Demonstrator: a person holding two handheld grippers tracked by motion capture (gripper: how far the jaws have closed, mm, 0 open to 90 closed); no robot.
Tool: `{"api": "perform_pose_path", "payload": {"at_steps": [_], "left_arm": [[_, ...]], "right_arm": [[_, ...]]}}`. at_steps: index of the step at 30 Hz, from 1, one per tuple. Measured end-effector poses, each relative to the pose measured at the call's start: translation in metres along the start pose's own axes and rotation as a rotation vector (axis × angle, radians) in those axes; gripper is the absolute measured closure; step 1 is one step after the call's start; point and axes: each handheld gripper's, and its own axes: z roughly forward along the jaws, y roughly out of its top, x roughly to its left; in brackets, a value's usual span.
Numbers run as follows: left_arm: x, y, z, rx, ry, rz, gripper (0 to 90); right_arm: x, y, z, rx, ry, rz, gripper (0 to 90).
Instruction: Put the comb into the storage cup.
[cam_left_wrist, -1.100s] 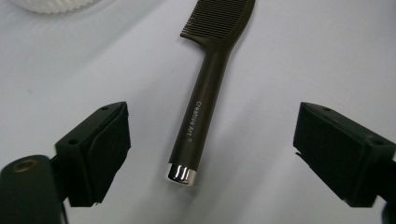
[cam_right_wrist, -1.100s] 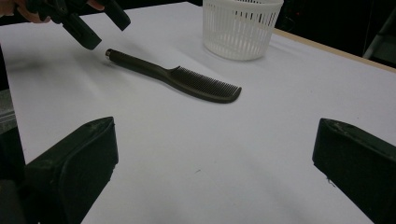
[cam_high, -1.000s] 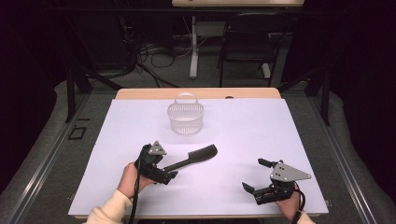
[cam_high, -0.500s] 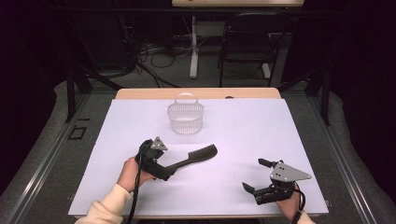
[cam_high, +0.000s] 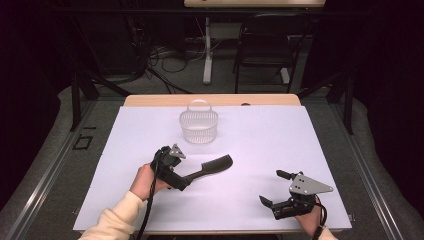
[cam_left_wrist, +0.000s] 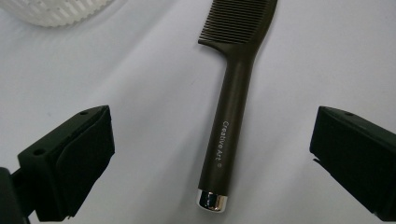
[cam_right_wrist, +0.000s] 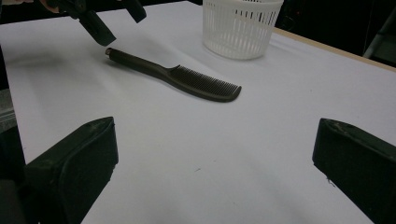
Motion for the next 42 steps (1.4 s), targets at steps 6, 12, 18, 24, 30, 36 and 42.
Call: {"api": "perform_pose_path", "payload": {"at_steps": [6,12,18,24,30,36,42], "left_arm": [[-0.001,0.007,0.007,0.028,0.000,0.013,0.0],[-0.001,0.012,0.013,0.051,0.007,0.027,0.0],[-0.006,0.019,0.019,0.075,0.014,0.047,0.4],[-0.010,0.024,0.023,0.098,0.016,0.066,0.5],[-0.012,0.028,0.026,0.114,0.015,0.081,17.1],[-0.014,0.032,0.029,0.114,-0.004,0.083,30.8],[-0.015,0.038,0.031,0.131,-0.030,0.095,41.6]], "right_arm": [[0.000,0.000,0.000,0.001,-0.001,-0.002,0.0],[-0.001,-0.001,0.000,0.000,0.003,0.002,0.0],[-0.001,-0.001,0.000,0.000,0.004,0.004,0.0],[-0.001,-0.001,0.000,0.001,0.006,0.005,0.0],[-0.001,-0.001,0.000,0.003,0.006,0.004,0.0],[-0.001,-0.001,0.000,0.002,0.006,0.004,0.0],[-0.001,-0.001,0.000,0.005,0.006,0.005,0.0]]}}
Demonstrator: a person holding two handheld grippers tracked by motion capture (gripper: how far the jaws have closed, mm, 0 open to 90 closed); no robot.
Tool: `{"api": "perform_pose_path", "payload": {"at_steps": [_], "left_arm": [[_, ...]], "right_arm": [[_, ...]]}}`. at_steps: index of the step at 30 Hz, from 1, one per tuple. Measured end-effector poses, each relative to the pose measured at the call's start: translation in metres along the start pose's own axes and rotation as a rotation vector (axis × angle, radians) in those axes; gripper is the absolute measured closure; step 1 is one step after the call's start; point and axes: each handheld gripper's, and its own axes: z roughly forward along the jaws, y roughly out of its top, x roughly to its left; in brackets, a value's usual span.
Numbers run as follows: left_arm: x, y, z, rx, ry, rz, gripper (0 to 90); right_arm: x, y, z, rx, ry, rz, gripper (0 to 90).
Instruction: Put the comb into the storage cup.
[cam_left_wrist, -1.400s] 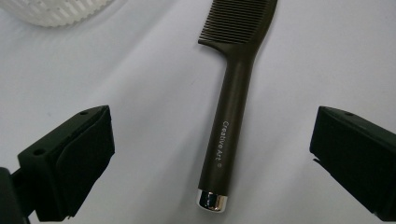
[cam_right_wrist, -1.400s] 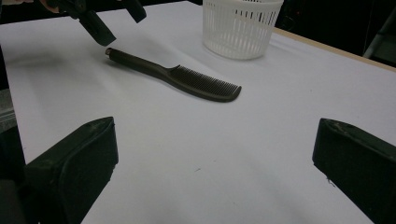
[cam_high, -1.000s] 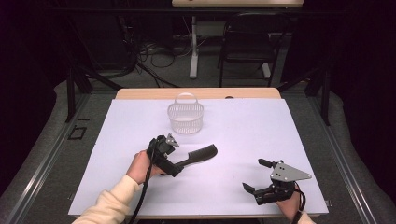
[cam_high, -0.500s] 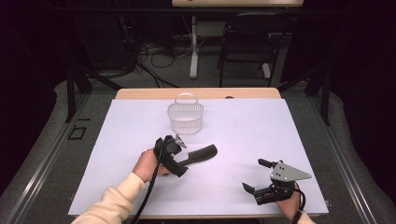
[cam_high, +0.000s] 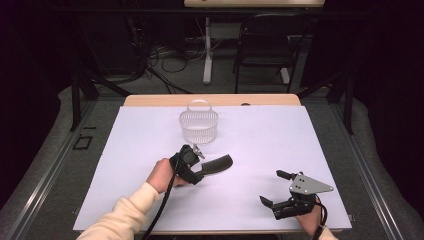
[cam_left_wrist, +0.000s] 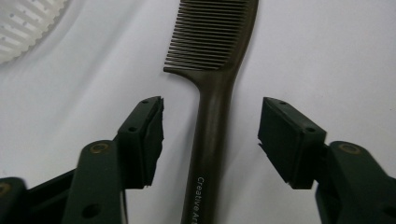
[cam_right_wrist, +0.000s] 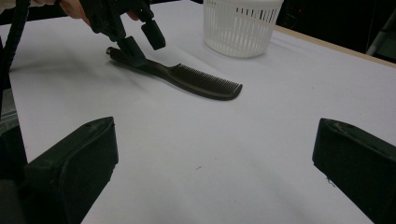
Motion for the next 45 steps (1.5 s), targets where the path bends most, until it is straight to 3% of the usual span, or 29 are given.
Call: {"api": "perform_pose_path", "payload": {"at_steps": [11,33,41,45], "left_arm": [[0.001,0.010,0.007,0.080,-0.031,0.033,58.7],[0.006,0.019,0.020,0.200,-0.060,0.100,70.7],[0.005,0.021,0.019,0.211,-0.062,0.124,72.0],[0.004,0.020,0.016,0.186,-0.068,0.125,72.1]], "right_arm": [[0.000,0.000,0.000,-0.002,0.000,0.003,0.0],[0.000,-0.001,0.001,0.003,0.005,0.006,0.0],[-0.001,-0.001,0.001,0.005,0.006,0.005,0.0],[-0.001,-0.001,0.001,0.005,0.006,0.007,0.0]]}}
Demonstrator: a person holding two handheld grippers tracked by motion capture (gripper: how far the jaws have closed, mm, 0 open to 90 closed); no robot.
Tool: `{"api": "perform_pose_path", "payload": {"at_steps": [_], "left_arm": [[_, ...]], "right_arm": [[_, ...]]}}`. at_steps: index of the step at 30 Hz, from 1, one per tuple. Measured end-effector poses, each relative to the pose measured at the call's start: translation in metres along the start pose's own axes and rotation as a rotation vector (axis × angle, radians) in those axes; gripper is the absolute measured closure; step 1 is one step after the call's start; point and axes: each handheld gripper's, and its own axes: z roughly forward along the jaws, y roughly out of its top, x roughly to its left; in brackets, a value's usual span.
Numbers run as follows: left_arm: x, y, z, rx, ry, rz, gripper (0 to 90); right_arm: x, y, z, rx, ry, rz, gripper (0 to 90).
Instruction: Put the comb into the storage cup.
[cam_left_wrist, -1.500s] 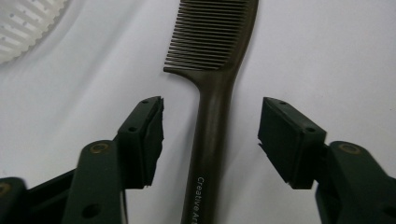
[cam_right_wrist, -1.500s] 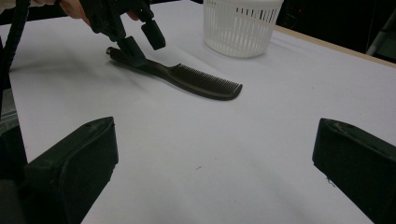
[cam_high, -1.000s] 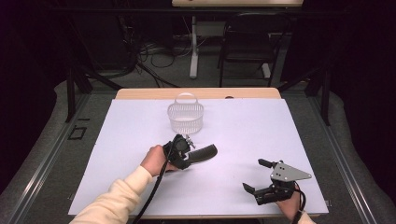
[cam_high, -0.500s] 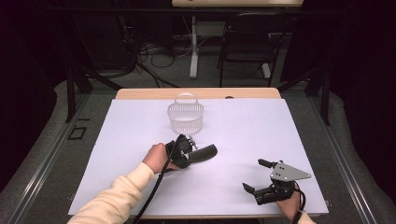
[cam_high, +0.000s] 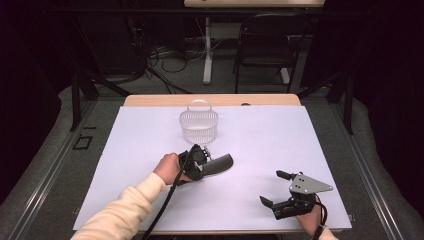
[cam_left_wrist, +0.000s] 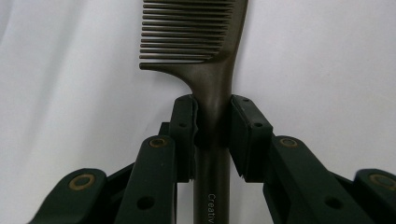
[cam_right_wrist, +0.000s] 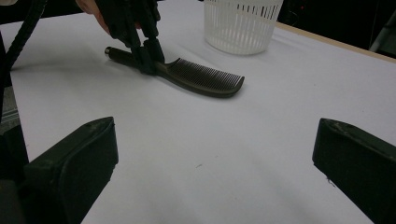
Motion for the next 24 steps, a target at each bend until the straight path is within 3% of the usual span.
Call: {"api": "perform_pose_path", "payload": {"at_steps": [16,24], "left_arm": [[0.000,-0.018,-0.016,-0.126,-0.007,-0.073,72.1],[-0.002,-0.024,-0.020,-0.166,0.005,-0.084,72.1]], "right_arm": [[0.000,0.000,0.000,0.002,-0.003,-0.001,0.0],[0.001,0.000,0.000,0.004,-0.002,0.002,0.0]]}}
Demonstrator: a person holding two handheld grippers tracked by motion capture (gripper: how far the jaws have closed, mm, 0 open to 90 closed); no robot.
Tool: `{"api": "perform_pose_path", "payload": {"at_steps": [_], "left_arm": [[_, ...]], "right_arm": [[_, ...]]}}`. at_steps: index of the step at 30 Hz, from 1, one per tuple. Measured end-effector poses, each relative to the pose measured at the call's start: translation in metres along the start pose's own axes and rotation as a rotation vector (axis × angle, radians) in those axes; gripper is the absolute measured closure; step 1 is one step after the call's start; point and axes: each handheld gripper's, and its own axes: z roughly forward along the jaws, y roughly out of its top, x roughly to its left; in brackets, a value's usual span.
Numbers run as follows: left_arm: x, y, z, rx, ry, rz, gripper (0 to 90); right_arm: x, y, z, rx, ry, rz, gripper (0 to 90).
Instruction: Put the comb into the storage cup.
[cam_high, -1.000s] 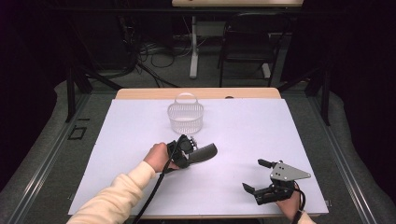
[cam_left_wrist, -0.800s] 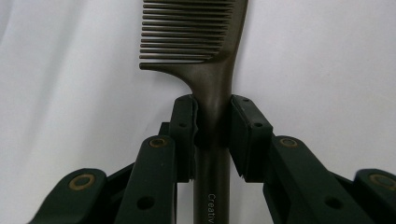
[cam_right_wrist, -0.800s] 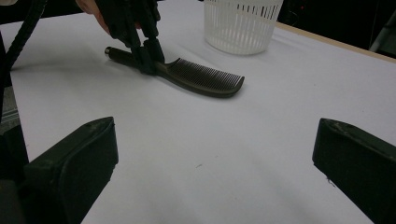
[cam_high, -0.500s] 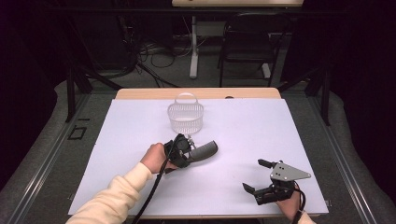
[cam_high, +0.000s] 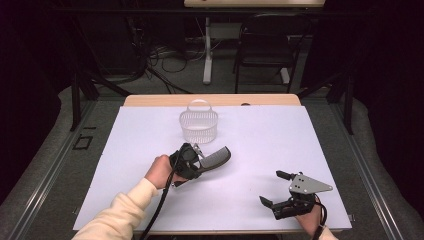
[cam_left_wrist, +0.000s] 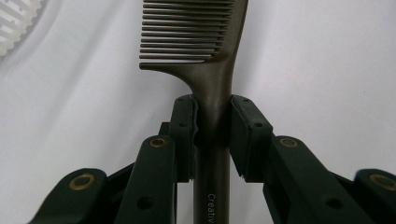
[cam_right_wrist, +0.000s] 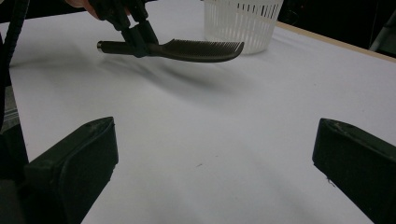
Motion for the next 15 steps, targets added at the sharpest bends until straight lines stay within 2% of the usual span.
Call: {"api": "perform_pose_path", "payload": {"at_steps": [15], "left_arm": [[0.000,-0.014,-0.009,-0.093,0.029,-0.043,72.1]], "right_arm": [[0.000,0.000,0.000,0.005,-0.001,-0.002,0.0]]}}
